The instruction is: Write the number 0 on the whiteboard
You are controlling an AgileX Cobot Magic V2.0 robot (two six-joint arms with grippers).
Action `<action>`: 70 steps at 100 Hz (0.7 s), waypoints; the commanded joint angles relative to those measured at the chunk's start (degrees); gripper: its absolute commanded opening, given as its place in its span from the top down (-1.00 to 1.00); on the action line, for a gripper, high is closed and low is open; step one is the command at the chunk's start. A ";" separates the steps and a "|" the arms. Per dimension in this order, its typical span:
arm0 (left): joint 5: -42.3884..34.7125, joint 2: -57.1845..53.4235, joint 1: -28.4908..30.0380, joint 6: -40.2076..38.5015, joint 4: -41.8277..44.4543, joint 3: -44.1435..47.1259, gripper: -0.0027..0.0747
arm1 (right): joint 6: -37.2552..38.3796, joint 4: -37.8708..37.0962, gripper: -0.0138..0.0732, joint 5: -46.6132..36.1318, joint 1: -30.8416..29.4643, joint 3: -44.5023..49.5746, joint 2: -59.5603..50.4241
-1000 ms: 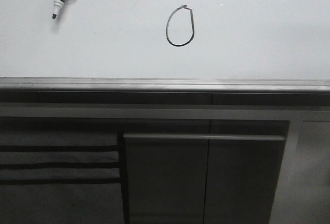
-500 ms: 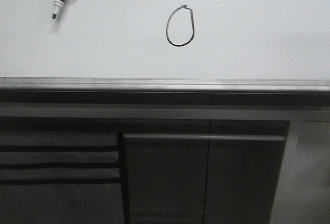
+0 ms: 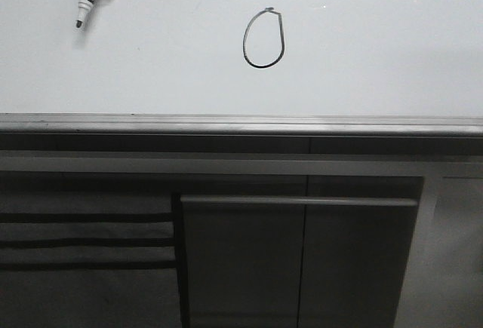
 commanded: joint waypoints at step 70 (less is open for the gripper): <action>-13.67 -5.85 0.18 -0.64 -2.25 9.13 0.98 | -0.42 -0.17 0.85 -4.13 -0.32 -1.36 0.29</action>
